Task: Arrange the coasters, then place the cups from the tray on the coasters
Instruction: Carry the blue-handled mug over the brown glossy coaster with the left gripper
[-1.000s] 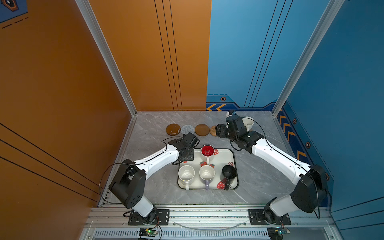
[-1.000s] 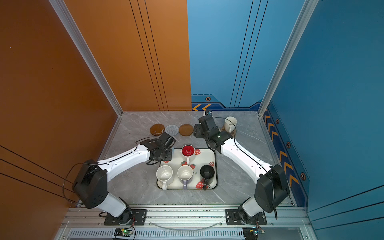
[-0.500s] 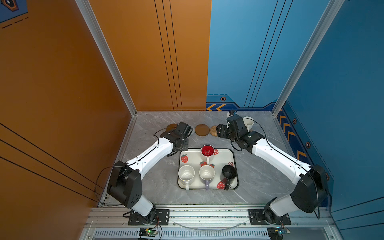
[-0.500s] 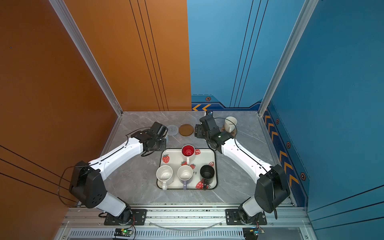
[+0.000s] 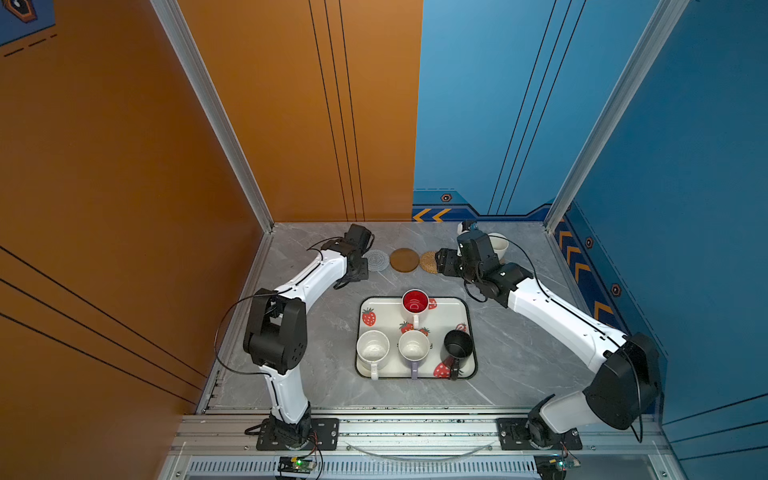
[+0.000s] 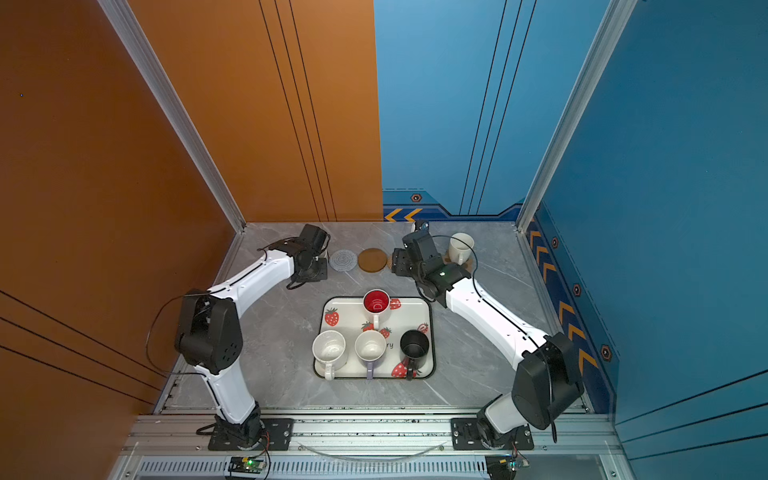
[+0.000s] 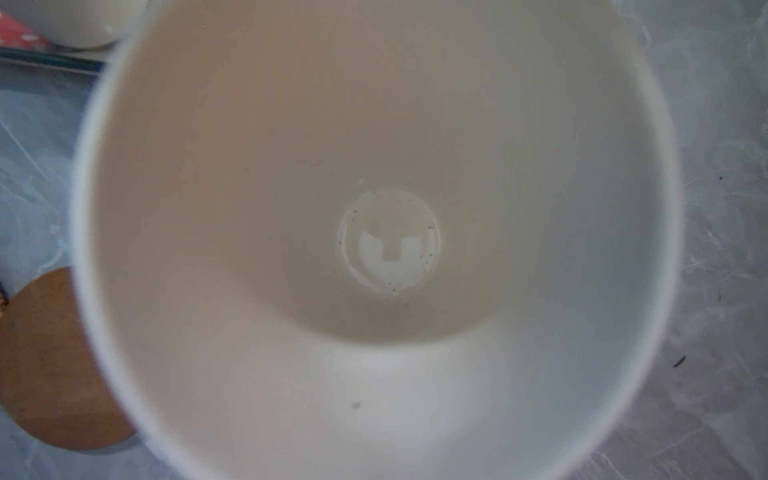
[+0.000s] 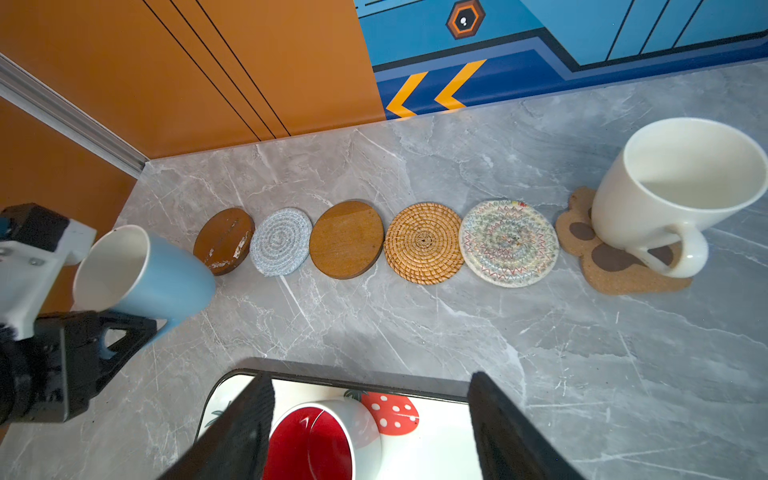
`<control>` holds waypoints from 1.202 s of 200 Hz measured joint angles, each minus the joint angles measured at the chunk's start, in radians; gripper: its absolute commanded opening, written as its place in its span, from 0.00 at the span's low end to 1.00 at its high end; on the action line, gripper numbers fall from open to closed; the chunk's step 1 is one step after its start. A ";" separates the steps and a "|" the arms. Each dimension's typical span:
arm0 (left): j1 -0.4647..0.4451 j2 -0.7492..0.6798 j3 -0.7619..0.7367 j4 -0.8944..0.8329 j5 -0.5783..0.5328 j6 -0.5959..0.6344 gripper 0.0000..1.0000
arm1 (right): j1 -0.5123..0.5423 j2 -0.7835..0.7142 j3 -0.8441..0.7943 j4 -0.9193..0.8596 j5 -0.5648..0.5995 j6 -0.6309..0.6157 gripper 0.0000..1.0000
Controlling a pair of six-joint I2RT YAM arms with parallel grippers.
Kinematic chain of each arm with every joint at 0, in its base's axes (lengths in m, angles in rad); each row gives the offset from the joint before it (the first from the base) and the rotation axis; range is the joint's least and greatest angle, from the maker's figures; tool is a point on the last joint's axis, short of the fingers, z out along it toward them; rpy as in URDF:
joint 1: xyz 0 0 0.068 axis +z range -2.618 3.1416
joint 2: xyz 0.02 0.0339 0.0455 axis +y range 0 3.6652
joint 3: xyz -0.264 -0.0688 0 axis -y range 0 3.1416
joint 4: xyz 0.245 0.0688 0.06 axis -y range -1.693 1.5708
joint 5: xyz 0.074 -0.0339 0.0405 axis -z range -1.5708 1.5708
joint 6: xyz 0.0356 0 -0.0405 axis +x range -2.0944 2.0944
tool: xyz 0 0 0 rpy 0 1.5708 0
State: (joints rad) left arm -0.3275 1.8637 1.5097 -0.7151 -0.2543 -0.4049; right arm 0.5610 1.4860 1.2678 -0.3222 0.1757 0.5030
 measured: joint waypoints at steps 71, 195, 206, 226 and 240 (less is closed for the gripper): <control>0.064 0.113 0.139 0.002 0.001 0.019 0.00 | -0.013 -0.013 -0.007 -0.002 0.000 0.000 0.72; 0.128 0.262 0.270 0.010 0.050 0.036 0.00 | -0.018 -0.014 -0.007 -0.019 0.000 0.000 0.71; 0.129 0.265 0.277 0.009 0.054 0.040 0.00 | -0.018 -0.015 -0.007 -0.019 0.000 0.000 0.71; 0.129 0.272 0.295 0.009 0.061 0.043 0.00 | -0.018 -0.016 -0.007 -0.019 -0.001 0.000 0.71; 0.129 0.276 0.304 0.008 0.068 0.043 0.00 | -0.018 -0.017 -0.007 -0.019 -0.001 0.000 0.71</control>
State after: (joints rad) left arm -0.1982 2.1399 1.8133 -0.7067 -0.1864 -0.3622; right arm 0.5430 1.4693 1.2606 -0.3412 0.1749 0.5030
